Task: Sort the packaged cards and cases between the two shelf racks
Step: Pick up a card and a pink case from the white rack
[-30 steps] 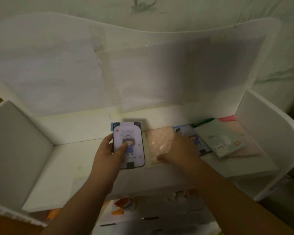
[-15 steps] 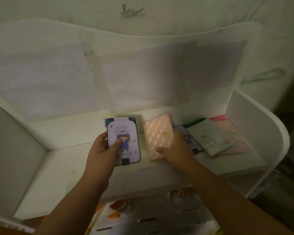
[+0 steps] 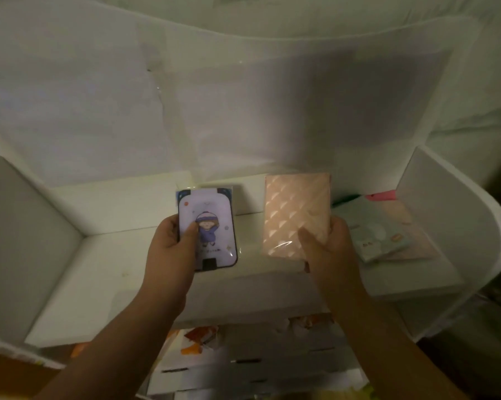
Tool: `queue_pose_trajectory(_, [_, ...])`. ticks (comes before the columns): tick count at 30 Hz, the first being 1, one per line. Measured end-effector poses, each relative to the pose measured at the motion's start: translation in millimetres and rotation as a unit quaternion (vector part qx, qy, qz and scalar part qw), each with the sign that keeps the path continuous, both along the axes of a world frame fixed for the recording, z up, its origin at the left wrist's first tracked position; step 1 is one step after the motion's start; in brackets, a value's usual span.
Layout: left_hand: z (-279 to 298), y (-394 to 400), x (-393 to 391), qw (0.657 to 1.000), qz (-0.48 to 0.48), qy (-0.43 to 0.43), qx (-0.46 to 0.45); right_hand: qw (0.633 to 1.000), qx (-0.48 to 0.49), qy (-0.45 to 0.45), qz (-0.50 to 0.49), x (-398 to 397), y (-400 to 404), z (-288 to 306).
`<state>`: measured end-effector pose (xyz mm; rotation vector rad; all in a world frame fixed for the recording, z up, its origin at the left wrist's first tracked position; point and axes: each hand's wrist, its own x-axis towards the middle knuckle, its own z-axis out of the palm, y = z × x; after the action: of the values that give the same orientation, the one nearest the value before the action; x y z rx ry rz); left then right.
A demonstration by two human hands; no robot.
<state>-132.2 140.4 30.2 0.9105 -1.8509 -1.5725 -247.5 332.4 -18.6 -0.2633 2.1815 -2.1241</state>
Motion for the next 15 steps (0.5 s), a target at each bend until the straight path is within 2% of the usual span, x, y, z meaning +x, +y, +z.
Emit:
queue_pose_trajectory(8, [1.9, -10.0, 22.3, 0.999, 0.044, 0.02, -0.003, 0.997, -0.03, 0.015, 0.066, 24.7, -14.3, 7.9])
queue_pose_trajectory(15, [6.8, -28.6, 53.9, 0.998, 0.054, 0.018, -0.039, 0.997, -0.025, 0.022, 0.073, 52.8, -39.4, 12.5])
